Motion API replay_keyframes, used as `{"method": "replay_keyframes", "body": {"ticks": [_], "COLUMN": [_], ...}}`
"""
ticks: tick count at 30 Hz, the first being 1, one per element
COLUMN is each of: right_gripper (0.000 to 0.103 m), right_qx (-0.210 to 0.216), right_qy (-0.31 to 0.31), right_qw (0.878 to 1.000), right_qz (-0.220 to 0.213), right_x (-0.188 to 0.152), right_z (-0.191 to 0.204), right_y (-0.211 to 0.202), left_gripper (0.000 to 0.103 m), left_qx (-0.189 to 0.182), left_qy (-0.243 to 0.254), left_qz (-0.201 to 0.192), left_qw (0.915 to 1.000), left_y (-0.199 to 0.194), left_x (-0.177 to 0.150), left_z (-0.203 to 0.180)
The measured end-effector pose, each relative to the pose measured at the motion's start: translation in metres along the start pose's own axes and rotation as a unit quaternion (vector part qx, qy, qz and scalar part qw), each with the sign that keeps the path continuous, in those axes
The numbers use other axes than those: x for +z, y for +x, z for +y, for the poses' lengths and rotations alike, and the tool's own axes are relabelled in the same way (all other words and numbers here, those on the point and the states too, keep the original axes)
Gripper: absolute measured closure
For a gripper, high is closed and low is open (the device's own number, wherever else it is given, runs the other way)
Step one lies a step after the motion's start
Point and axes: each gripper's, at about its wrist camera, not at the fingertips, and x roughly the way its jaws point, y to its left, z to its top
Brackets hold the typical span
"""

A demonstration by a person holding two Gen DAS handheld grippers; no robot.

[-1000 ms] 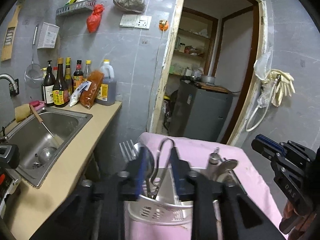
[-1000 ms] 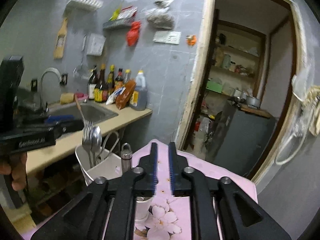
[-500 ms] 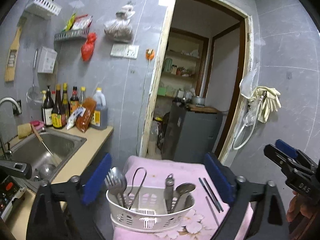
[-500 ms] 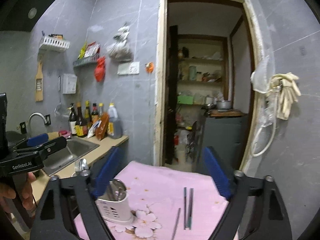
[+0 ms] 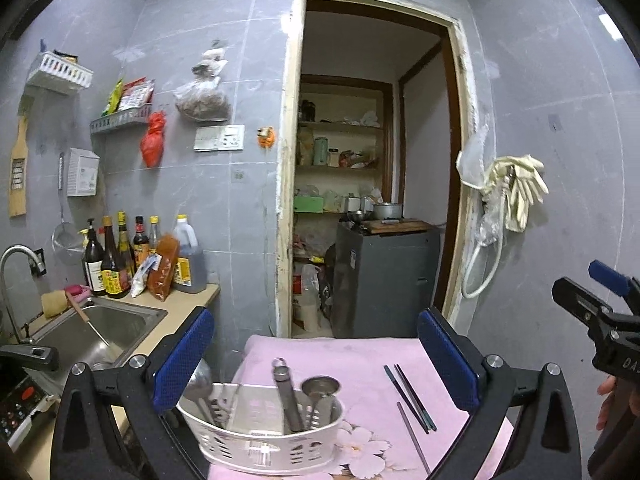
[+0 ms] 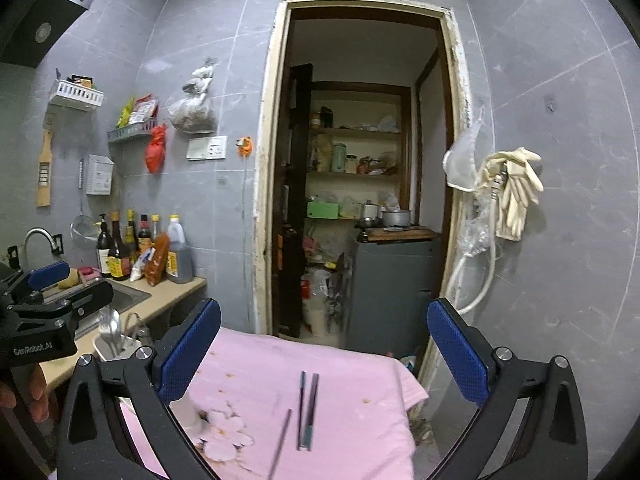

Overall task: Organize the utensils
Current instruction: 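Move both tools back to the chopsticks and rods on the tablecloth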

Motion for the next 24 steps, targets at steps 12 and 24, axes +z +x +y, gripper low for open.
{"method": "replay_keyframes", "body": {"ticks": [12, 24], "right_gripper": [0.001, 0.001], "right_qx": [-0.007, 0.017], "right_qy": [0.009, 0.006], "right_qw": [0.999, 0.994], "right_qz": [0.051, 0.109], "right_x": [-0.038, -0.085], "right_z": [-0.062, -0.123], "right_y": [0.041, 0.109], "left_gripper": [0.001, 0.001], "left_qx": [-0.008, -0.019], "left_qy": [-0.004, 0.026], "left_qz": [0.039, 0.089], "left_qw": [0.9992, 0.9955], "left_y": [0.035, 0.085], "left_x": [-0.028, -0.064], "left_z": [-0.051, -0.112]}}
